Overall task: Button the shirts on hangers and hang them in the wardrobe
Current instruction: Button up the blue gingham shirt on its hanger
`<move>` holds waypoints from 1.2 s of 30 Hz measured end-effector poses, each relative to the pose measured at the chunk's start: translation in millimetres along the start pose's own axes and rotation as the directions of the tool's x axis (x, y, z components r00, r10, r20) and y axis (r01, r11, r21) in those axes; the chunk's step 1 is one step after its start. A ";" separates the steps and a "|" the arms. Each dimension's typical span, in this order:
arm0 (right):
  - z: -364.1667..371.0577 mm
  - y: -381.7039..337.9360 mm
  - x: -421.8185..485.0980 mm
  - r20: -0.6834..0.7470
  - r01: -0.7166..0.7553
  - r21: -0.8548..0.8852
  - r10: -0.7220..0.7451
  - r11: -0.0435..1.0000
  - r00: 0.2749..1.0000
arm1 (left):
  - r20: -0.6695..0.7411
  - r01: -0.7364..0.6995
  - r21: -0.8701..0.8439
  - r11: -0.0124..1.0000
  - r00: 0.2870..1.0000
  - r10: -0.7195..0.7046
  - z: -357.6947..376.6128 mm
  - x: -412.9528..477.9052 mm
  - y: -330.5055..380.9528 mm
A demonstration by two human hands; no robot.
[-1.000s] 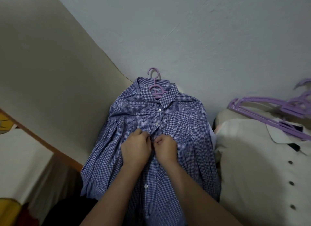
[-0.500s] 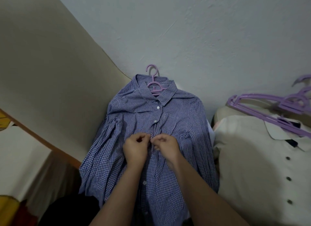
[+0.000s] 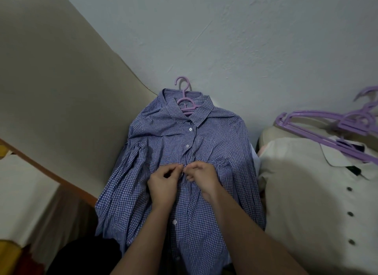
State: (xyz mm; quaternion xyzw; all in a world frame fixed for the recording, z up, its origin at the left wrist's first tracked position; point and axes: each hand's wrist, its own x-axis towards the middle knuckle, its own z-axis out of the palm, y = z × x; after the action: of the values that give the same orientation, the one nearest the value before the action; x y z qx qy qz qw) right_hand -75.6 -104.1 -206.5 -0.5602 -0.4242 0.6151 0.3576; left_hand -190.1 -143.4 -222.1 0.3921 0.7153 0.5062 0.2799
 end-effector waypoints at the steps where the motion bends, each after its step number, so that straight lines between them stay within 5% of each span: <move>1: -0.2 0.1 -0.3 0.004 0.005 0.006 -0.005 1.000 1.000 | -0.014 0.005 0.005 1.000 1.000 -0.005 -0.3 -0.1 -0.6; 9: -2.5 0.5 -2.1 0.023 0.013 0.045 -0.014 0.999 1.000 | -0.132 0.029 0.086 0.996 0.991 -0.017 6.2 0.2 0.5; 22: -2.7 3.6 -0.3 0.010 0.021 0.079 -0.022 0.997 1.000 | -0.075 -0.145 0.102 0.984 0.985 0.153 3.3 -11.3 2.4; 29: -4.7 5.3 1.4 0.018 -0.003 0.103 0.001 0.995 1.000 | 0.079 0.145 -0.205 0.968 0.988 -0.132 -8.4 1.3 7.7; 36: -6.3 1.8 -1.5 0.022 -0.029 0.141 0.026 0.990 0.999 | 0.254 0.314 -0.259 0.914 0.935 -0.249 -14.1 15.5 16.9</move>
State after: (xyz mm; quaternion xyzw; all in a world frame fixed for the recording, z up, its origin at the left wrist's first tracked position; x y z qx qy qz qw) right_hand -69.0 -105.4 -207.7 -0.5332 -0.3751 0.6541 0.3836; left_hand -205.0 -134.4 -201.6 0.2908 0.6461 0.5159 0.4815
